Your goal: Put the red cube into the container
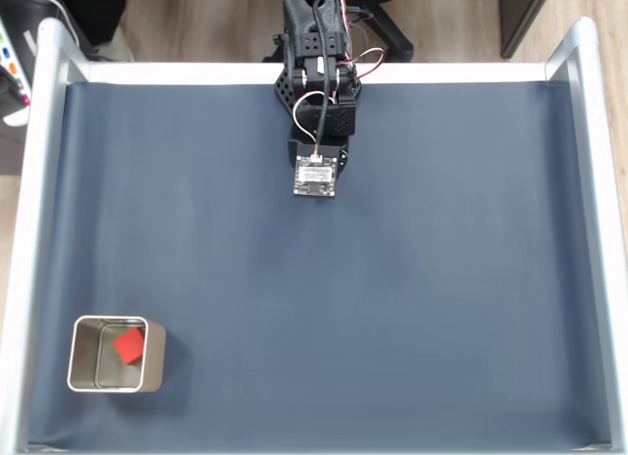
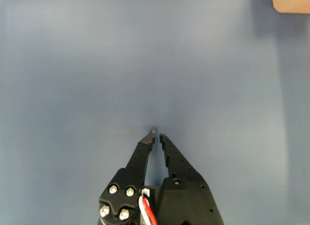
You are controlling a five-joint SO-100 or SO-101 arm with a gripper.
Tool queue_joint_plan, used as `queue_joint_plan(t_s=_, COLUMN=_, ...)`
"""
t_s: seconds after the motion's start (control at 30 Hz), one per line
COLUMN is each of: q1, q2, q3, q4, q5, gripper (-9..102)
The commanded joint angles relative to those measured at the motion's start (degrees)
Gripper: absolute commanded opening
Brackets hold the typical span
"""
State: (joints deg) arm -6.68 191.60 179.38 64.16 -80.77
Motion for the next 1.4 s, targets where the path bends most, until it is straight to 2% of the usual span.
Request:
queue_joint_plan(t_s=0.0, q1=0.00, q2=0.53, q3=-0.26, q4=1.67, q5=1.67, gripper=0)
queue_joint_plan(t_s=0.2, q1=0.26, q2=0.53, q3=-0.09, q4=8.61, q5=2.64, gripper=0)
queue_joint_plan(t_s=1.37, q1=0.35, q2=0.62, q3=-0.09, q4=8.88, q5=3.78, gripper=1)
